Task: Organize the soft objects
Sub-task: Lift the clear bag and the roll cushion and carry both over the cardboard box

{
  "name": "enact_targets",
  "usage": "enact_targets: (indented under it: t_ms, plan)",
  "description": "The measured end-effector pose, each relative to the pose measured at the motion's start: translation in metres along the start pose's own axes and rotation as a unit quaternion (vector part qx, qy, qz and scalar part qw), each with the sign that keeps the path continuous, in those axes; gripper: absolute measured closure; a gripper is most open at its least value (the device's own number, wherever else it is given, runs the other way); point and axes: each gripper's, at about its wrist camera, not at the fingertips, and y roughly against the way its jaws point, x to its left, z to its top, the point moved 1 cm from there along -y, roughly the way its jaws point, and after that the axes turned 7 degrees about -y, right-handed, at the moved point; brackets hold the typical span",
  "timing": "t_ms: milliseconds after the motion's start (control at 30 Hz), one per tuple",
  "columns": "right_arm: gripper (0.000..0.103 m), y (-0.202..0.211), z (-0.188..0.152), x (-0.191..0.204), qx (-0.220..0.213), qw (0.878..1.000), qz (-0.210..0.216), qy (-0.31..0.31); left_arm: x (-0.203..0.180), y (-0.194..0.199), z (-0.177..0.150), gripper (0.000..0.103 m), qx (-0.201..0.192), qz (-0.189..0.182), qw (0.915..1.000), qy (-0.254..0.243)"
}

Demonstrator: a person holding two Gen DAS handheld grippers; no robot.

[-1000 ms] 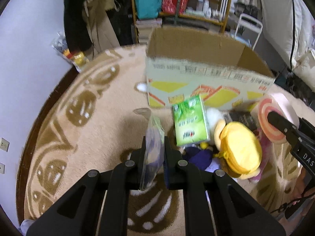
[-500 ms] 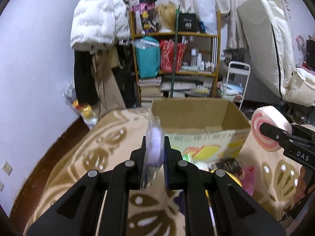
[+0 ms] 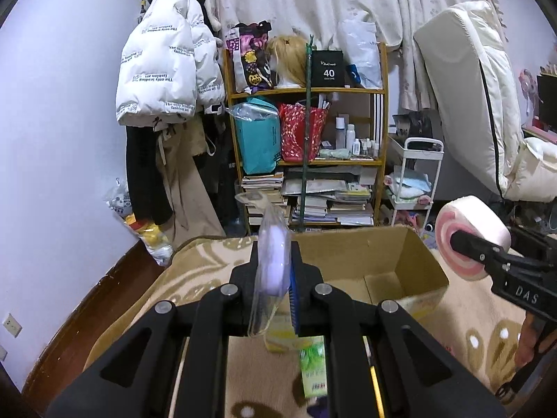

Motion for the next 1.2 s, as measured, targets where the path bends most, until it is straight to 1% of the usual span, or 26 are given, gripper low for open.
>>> enact_targets:
  t_ms: [200, 333, 533, 800, 933, 1200]
  plan:
    - [0.052, -0.02, 0.009, -0.002, -0.005, 1.0, 0.005, -0.007, -0.013, -0.019, 0.013, 0.092, -0.008, -0.006, 0.9997, -0.021]
    - [0.052, -0.027, 0.009, -0.003, -0.001, 1.0, 0.006, -0.007, -0.019, -0.033, 0.009, 0.091, -0.016, -0.016, 0.9996, -0.015]
    - [0.052, -0.043, 0.0, -0.006, 0.012, 1.0, 0.008, -0.009, -0.023, -0.058, -0.001, 0.091, 0.008, -0.023, 0.9997, -0.01]
    - [0.052, -0.062, -0.017, -0.013, 0.035, 0.999, 0.009, -0.015, -0.027, -0.08, -0.014, 0.091, 0.032, -0.035, 0.9988, -0.01]
    - [0.052, -0.069, -0.023, -0.015, 0.036, 0.999, 0.008, -0.013, -0.029, -0.088, -0.018, 0.091, 0.041, -0.04, 0.9983, -0.011]
    - [0.05, -0.079, -0.027, -0.015, 0.04, 0.999, 0.02, -0.005, -0.037, -0.098, -0.026, 0.09, 0.057, -0.051, 0.997, -0.017]
